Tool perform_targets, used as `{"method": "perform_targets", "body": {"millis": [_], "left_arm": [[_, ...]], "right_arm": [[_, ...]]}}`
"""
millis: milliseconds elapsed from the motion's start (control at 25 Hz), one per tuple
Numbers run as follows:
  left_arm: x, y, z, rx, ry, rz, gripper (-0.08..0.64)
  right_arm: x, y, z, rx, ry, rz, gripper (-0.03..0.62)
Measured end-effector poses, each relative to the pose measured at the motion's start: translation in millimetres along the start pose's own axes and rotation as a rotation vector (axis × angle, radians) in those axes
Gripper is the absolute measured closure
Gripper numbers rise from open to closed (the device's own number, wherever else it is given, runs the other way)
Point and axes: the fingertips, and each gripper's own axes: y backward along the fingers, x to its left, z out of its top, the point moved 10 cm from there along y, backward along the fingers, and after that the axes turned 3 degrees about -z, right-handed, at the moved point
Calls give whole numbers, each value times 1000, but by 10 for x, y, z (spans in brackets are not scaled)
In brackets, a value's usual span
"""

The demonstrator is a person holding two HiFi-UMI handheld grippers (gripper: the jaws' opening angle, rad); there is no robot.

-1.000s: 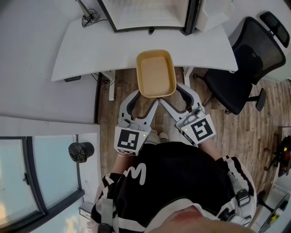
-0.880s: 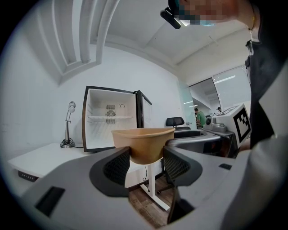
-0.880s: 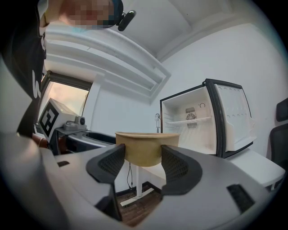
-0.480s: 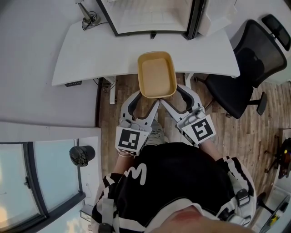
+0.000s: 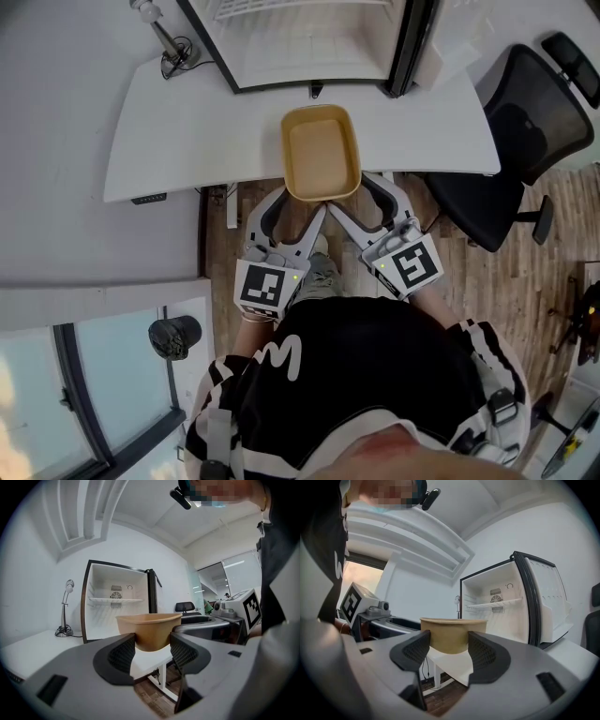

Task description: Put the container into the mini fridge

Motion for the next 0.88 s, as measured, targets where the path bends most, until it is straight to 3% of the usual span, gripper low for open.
{"method": "perform_targets", "body": {"millis": [880], "left_arm": [[1043,-878,-101,32,33,-43,322]], "right_arm": [[-662,-1100,-30,59,-31,-43,328]]}}
